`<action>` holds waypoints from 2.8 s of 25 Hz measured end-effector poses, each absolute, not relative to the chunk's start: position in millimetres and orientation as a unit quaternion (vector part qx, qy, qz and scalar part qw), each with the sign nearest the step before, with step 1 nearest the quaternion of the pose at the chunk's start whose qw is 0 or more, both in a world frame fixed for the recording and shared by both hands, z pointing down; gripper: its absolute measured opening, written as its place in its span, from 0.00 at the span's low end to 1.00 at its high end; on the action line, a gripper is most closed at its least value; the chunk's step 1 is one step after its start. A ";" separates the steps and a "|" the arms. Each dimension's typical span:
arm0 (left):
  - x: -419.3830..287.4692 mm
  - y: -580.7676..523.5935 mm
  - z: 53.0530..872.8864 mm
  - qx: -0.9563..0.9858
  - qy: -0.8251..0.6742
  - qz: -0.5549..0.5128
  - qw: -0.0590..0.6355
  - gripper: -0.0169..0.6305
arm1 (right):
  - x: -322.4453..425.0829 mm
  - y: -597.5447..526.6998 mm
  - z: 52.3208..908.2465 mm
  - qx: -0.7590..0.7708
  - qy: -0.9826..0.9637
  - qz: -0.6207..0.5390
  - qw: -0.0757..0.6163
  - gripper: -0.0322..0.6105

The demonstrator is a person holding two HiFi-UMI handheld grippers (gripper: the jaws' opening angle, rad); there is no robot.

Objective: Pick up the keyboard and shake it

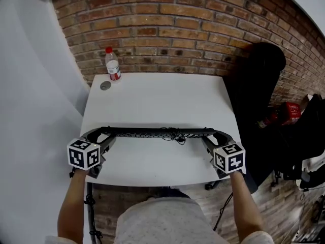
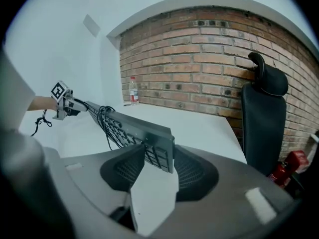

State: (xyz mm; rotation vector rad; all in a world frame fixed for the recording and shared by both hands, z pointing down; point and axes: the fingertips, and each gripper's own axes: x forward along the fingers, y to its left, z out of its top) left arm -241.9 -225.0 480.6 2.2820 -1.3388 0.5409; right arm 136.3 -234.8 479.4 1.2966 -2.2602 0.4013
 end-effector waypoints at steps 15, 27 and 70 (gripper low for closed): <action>-236.8 -176.9 497.6 0.823 -0.476 0.252 0.182 0.43 | 141.1 -196.8 493.3 0.505 -0.805 0.113 0.289 0.35; -238.6 -144.8 528.5 0.806 -0.480 0.301 0.172 0.45 | 141.5 -167.2 518.1 0.502 -0.786 0.053 0.358 0.34; -182.6 -82.7 535.0 0.803 -0.492 0.210 0.261 0.45 | 97.8 -99.3 512.2 0.519 -0.779 0.092 0.340 0.30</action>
